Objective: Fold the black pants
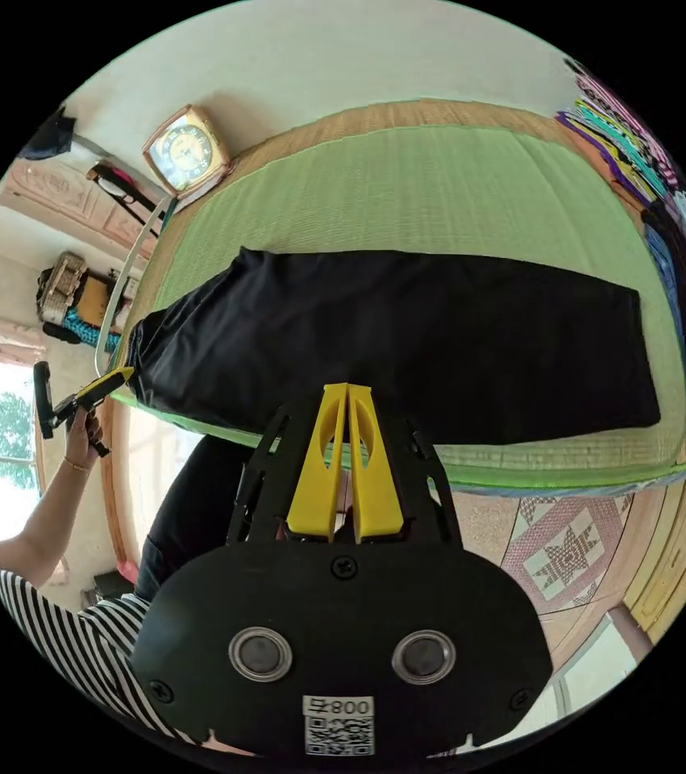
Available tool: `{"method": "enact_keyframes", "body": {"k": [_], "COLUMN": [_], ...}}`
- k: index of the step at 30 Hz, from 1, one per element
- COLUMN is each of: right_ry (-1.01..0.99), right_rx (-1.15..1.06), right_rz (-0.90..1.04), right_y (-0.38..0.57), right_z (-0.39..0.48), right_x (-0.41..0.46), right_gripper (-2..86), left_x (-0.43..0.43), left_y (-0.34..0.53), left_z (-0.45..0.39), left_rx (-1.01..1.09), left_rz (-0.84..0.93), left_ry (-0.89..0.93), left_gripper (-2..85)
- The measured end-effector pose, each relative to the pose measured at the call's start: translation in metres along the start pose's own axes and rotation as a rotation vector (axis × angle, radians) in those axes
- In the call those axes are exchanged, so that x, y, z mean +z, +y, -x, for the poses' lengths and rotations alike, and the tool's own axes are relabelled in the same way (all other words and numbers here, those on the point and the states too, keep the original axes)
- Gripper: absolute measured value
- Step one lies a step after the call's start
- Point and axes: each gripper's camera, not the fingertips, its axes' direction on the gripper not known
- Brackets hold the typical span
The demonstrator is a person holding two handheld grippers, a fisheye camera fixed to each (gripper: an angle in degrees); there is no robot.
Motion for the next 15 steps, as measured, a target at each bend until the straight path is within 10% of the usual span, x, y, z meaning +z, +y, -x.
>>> {"method": "enact_keyframes", "body": {"k": [15], "right_ry": [-0.095], "right_rx": [0.124], "right_rz": [-0.073], "right_y": [0.046], "right_z": [-0.1], "right_x": [0.008], "right_gripper": [0.6], "left_x": [0.144], "left_y": [-0.148], "left_z": [-0.276], "left_rx": [0.501], "left_rz": [0.158], "left_ry": [0.411], "left_gripper": [0.3]}}
